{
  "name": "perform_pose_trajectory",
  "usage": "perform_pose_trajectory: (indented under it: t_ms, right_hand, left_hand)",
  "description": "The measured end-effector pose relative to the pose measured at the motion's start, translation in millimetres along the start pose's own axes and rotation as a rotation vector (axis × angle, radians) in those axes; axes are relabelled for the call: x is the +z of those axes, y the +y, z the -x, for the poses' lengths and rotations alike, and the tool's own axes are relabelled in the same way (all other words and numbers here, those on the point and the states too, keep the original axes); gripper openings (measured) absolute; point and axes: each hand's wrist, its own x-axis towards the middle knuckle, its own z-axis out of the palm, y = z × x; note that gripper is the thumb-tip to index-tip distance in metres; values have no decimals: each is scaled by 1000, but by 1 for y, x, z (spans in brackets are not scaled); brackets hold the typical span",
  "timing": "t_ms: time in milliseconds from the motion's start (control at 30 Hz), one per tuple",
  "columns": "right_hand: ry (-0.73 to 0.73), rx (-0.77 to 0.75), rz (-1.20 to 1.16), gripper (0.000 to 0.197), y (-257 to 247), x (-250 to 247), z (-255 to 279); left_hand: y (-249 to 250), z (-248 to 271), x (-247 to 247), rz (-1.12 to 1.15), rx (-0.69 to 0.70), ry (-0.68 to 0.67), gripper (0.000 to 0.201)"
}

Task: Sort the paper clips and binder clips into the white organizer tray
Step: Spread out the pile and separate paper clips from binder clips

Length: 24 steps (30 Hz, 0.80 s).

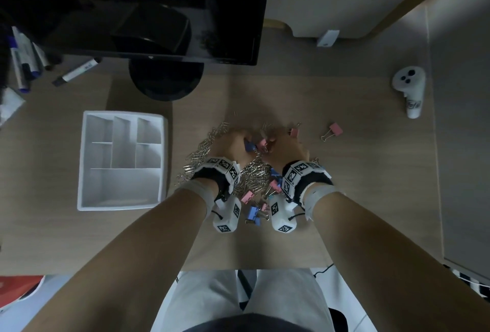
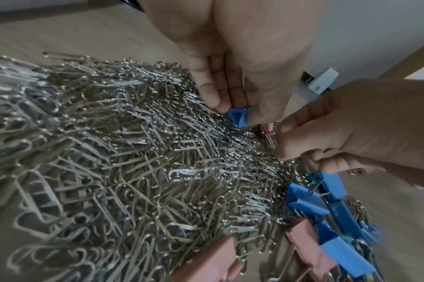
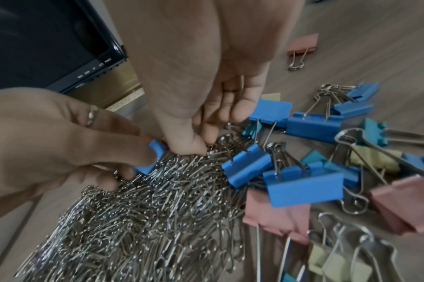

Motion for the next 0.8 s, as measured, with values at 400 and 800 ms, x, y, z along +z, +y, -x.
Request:
perform_pose_trajectory:
  t_ms: [400,800]
  right_hand:
    - [-24,-54,-54,25,4,-5,-8]
    - [121,111,-400,33,9,-39,-54]
  left_hand:
    - [2,-5,-25,350,-97,123,49]
    - [18,-64,-25,609,-127,79,36]
